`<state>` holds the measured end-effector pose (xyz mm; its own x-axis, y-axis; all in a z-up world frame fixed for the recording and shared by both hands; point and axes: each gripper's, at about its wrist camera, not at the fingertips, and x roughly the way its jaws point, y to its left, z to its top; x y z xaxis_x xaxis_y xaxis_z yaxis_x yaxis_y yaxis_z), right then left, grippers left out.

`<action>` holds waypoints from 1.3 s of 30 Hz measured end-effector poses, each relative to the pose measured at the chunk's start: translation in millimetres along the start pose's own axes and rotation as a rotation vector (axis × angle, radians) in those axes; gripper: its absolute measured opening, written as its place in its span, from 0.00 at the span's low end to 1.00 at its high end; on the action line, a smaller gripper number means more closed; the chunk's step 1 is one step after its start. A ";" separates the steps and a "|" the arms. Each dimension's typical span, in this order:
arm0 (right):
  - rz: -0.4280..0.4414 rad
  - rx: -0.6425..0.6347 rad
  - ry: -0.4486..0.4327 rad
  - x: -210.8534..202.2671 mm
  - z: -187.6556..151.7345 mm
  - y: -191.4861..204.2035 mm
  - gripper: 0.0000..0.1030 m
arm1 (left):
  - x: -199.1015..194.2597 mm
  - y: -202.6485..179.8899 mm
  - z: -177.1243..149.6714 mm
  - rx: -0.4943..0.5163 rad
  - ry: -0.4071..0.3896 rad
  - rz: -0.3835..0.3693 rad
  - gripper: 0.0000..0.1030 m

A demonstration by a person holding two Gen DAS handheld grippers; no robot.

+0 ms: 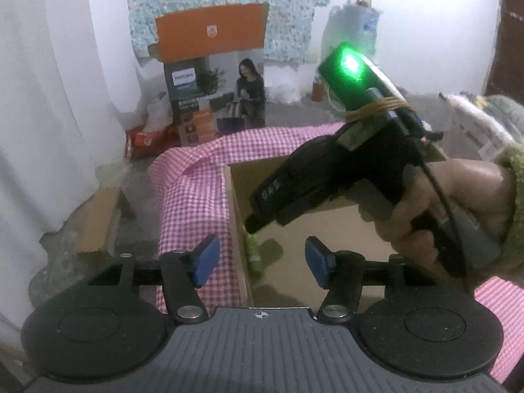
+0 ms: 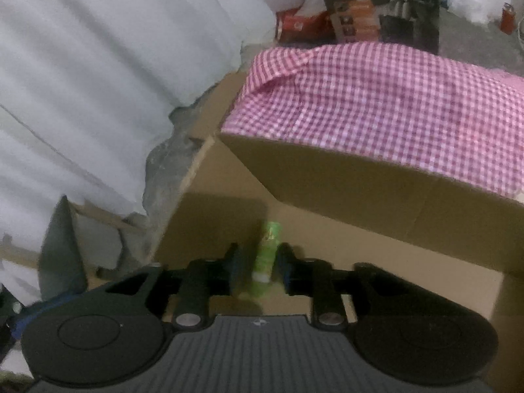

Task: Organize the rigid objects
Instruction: 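Move the right gripper back to the pink bowl, then grasp the black cylinder in the pink bowl with the right gripper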

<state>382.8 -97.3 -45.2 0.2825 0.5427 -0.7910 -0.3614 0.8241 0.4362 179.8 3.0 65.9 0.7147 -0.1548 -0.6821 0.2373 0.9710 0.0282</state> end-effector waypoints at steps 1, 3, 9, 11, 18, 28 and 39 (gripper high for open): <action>-0.001 -0.007 -0.023 -7.1 -0.5 1.4 0.46 | -3.9 0.1 -0.8 -0.003 -0.011 -0.003 0.60; -0.005 -0.018 -0.071 -29.7 -7.5 4.3 0.46 | -12.2 0.2 -1.7 -0.006 -0.037 -0.007 0.63; 0.047 -0.033 -0.219 -124.9 -62.5 6.5 0.46 | -54.2 -4.3 -17.1 -0.017 -0.105 -0.063 0.66; 0.069 -0.038 -0.270 -162.7 -95.0 19.8 0.46 | -66.9 -5.1 -24.2 -0.022 -0.130 -0.099 0.66; 0.037 -0.023 -0.397 -257.2 -217.9 49.3 0.46 | -91.5 -27.6 -65.5 0.005 -0.135 -0.229 0.70; 0.128 0.177 -0.287 -181.2 -287.1 15.6 0.39 | -50.2 -82.1 -119.9 0.123 0.069 -0.330 0.58; 0.103 0.120 -0.200 -98.0 -269.8 12.0 0.31 | -25.8 -102.2 -134.8 0.206 0.115 -0.284 0.34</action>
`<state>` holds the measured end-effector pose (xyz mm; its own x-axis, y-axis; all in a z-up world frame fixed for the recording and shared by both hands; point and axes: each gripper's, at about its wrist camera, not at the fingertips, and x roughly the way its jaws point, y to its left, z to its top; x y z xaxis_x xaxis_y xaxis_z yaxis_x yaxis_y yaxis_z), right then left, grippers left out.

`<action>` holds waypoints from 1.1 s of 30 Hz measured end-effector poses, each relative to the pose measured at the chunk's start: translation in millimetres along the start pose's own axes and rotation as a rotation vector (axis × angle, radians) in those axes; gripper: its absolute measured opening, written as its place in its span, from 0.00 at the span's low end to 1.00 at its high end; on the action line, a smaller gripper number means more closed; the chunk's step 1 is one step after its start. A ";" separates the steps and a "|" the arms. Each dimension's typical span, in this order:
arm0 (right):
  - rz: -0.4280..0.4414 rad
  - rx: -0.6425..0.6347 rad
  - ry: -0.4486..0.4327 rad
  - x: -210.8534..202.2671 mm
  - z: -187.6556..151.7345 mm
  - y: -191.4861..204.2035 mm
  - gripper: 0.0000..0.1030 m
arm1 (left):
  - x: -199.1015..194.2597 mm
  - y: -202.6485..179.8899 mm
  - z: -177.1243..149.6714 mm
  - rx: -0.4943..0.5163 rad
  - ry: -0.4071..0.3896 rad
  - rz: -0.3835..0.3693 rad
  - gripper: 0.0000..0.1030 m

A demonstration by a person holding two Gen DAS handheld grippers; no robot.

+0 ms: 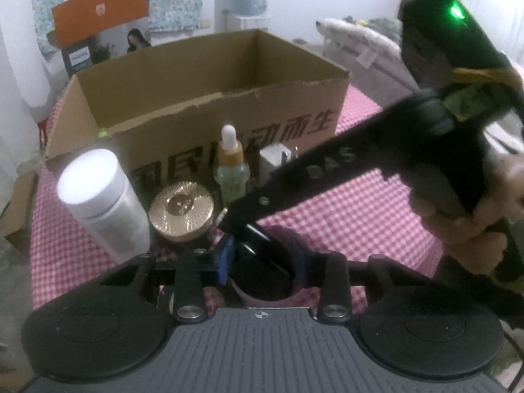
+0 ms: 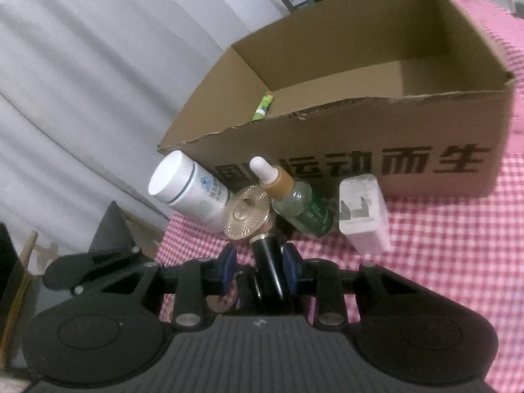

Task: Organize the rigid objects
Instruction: 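Grasp the black cylinder in the pink bowl with the right gripper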

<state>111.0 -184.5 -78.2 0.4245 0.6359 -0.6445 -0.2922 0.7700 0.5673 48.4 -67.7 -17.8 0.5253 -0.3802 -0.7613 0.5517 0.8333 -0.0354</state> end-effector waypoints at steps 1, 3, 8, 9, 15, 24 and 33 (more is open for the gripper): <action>0.001 -0.008 0.002 4.4 0.3 -0.6 0.30 | 1.2 -0.7 -0.7 0.004 0.005 0.000 0.32; 0.012 -0.015 0.009 9.8 1.4 -1.6 0.29 | 4.1 -2.3 -2.3 0.014 0.016 0.000 0.32; 0.010 -0.031 0.020 19.6 6.0 -3.8 0.24 | 8.2 -4.8 -6.0 0.033 0.027 0.006 0.31; 0.015 -0.033 0.019 21.2 6.3 -4.4 0.24 | 9.3 -4.5 -6.5 0.027 0.037 -0.001 0.31; 0.025 -0.041 0.000 19.2 3.5 -5.6 0.23 | 9.8 -5.2 -9.3 0.019 0.045 -0.020 0.32; 0.022 -0.006 -0.047 4.9 -4.7 -11.5 0.20 | 10.4 -5.9 -2.4 -0.013 0.053 -0.036 0.33; 0.050 0.057 -0.068 -7.7 -8.8 -24.0 0.06 | 17.7 -14.8 2.4 0.009 0.056 -0.004 0.31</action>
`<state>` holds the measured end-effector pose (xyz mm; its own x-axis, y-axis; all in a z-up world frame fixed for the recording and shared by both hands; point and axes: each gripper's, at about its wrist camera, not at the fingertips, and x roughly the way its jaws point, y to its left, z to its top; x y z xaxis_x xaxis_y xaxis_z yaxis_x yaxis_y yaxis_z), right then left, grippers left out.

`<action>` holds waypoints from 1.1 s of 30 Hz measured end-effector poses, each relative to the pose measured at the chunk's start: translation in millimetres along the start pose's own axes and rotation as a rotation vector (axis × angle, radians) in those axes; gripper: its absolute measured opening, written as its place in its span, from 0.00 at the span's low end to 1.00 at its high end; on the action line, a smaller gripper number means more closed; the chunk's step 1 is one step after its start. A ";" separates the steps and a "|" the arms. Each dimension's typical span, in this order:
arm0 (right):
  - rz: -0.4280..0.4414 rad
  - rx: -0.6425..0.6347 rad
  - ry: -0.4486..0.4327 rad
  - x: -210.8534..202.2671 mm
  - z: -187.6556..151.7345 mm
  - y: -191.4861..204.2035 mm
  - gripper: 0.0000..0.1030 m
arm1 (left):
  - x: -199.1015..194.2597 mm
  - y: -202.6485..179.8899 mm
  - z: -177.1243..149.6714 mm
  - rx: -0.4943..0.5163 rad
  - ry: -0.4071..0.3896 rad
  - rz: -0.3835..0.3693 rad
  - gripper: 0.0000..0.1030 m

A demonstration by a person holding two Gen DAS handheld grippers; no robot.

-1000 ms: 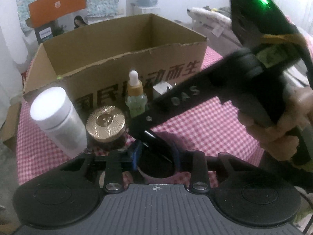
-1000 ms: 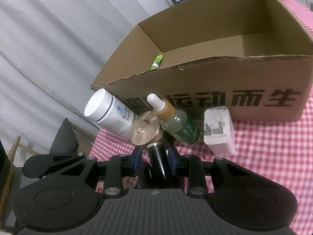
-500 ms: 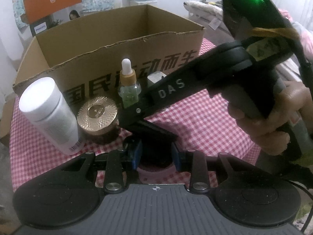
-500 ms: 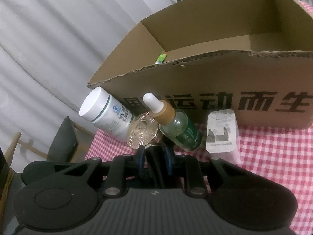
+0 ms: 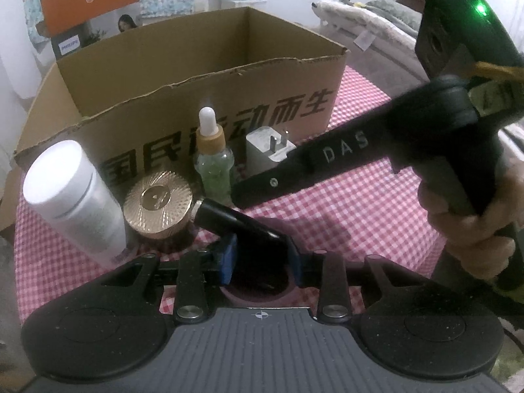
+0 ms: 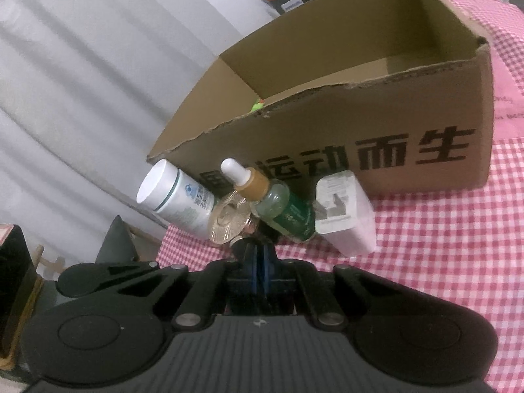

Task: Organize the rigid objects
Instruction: 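Grasp the black cylinder in the pink bowl with the right gripper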

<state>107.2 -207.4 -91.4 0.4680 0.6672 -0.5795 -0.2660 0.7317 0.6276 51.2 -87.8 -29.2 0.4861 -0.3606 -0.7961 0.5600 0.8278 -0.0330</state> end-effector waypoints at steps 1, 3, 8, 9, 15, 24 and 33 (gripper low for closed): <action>0.004 0.008 -0.003 -0.2 1.0 -1.2 0.06 | 0.3 -0.4 -0.1 0.003 0.000 0.002 0.30; 0.005 0.003 0.000 2.8 2.6 -0.9 0.08 | 0.4 -0.7 -0.5 0.010 -0.003 0.005 0.29; -0.009 -0.033 0.016 14.4 5.4 7.2 0.24 | 0.6 0.1 -1.5 0.026 -0.017 0.000 0.29; -0.018 -0.049 0.017 17.6 5.7 10.0 0.26 | 0.4 0.5 -2.3 0.029 -0.020 -0.003 0.29; -0.044 -0.107 0.035 27.6 4.9 22.2 0.29 | -0.3 3.6 -7.3 0.043 -0.040 -0.023 0.29; -0.054 -0.095 -0.003 31.6 0.0 23.7 0.29 | -1.1 7.2 -11.5 0.048 -0.060 -0.044 0.30; -0.057 -0.045 -0.079 12.0 -5.4 19.2 0.25 | -6.6 9.6 -9.7 0.024 -0.071 -0.039 0.32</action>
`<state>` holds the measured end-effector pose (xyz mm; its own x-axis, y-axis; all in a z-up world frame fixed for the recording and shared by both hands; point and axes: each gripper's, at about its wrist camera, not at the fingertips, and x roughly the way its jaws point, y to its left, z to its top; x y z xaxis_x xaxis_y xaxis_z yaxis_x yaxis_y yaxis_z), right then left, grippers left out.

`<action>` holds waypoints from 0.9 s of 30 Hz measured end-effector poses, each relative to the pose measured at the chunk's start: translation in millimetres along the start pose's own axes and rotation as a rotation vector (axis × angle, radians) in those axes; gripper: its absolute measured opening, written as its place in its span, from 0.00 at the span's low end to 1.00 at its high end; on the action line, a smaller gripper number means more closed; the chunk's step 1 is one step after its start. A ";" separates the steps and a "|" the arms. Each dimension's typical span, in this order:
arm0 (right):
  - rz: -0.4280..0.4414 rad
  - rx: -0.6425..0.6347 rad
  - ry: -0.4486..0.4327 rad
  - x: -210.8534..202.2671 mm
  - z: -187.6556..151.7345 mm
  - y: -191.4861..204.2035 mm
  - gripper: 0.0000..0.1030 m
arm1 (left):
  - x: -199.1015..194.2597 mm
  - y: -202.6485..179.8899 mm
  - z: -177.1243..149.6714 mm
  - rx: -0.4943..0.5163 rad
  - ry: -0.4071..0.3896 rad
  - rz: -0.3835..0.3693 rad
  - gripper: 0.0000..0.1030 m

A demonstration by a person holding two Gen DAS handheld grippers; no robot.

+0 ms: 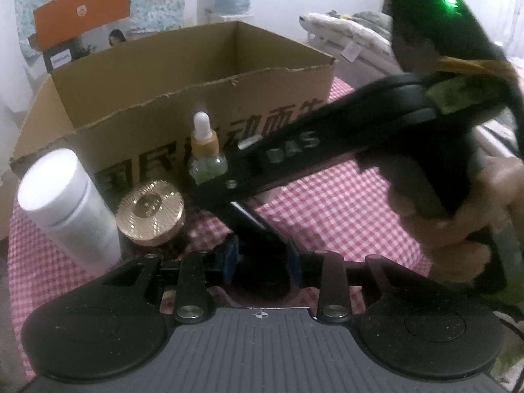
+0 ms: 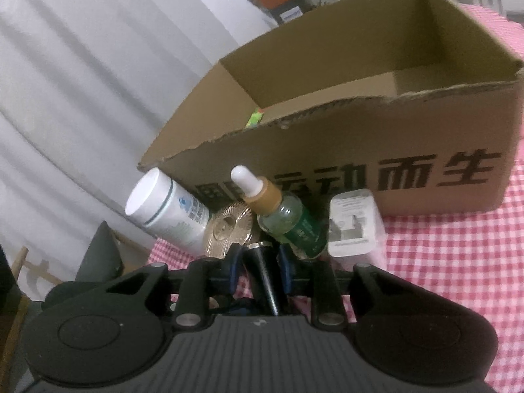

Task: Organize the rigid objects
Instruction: 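Grasp the black cylinder in the pink bowl with the right gripper, then carry the black cylinder into the box and open the right gripper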

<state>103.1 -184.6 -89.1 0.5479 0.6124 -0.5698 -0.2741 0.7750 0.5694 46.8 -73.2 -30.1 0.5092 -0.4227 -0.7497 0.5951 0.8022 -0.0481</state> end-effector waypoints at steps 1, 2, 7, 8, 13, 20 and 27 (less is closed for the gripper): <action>0.001 0.003 -0.007 -2.7 -0.4 -0.6 0.25 | -0.4 0.3 1.1 -0.002 -0.004 0.003 0.32; 0.002 0.011 -0.014 -6.5 -2.1 -1.7 0.24 | -0.5 0.0 2.4 -0.004 -0.006 0.006 0.32; 0.012 0.032 -0.052 -19.6 -8.6 -4.9 0.24 | 1.9 -6.2 5.8 0.013 -0.023 0.015 0.30; 0.011 0.029 -0.062 -22.1 -9.4 -3.9 0.23 | 1.3 -8.3 5.7 0.017 -0.028 0.019 0.29; 0.015 0.011 -0.098 -39.6 -9.7 5.2 0.23 | -11.0 -13.3 8.3 0.040 -0.069 0.061 0.25; 0.044 -0.060 -0.163 -64.6 8.9 40.5 0.23 | -47.5 -10.1 28.5 0.027 -0.171 0.105 0.24; 0.097 -0.191 -0.249 -78.3 59.7 83.4 0.23 | -80.5 13.0 75.0 0.011 -0.294 0.174 0.24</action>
<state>84.6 -177.2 38.4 0.6823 0.6459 -0.3424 -0.4648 0.7448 0.4788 60.2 -60.3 79.1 0.7603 -0.3849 -0.5232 0.4897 0.8689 0.0724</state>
